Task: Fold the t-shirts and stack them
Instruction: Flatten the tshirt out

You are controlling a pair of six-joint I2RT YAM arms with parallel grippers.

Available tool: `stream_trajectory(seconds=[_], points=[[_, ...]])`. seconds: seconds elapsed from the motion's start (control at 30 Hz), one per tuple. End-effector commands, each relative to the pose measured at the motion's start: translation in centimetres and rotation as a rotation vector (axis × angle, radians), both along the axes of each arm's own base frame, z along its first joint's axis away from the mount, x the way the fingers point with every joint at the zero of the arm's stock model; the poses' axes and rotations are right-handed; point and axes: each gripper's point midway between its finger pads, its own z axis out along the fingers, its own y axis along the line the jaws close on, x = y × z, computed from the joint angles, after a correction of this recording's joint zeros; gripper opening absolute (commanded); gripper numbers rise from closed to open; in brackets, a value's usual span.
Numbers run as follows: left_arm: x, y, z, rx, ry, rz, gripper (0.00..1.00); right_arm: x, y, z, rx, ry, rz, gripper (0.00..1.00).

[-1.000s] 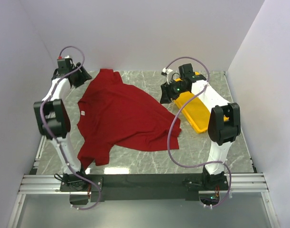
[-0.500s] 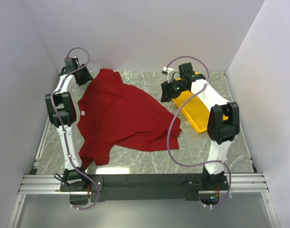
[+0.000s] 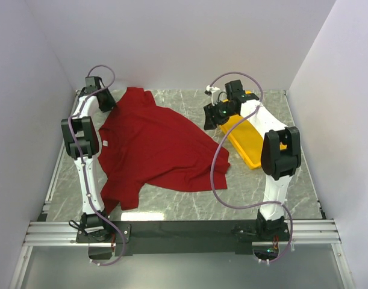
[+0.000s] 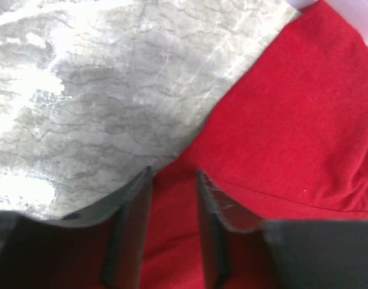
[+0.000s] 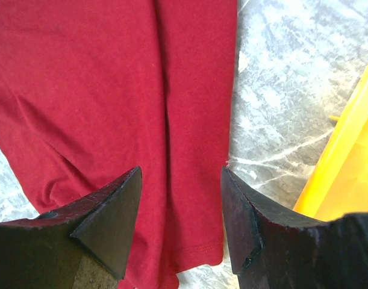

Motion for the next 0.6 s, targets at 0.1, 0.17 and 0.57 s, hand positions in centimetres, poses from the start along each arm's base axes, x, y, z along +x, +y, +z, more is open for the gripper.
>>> stream_trajectory(seconds=[0.1,0.17,0.57], points=[[-0.9,-0.3,-1.8,0.024,0.063,-0.01,0.31,1.4,0.5,1.8,0.018,-0.046,-0.007,0.62],[-1.5,-0.7,-2.1,0.04,0.085,-0.035,0.26,1.4,0.4,1.7,0.017,-0.044,-0.009,0.62],[-9.9,2.0,2.4,0.172,0.157,-0.006,0.01,1.0,0.3,0.9,0.006,-0.028,0.001,0.62]])
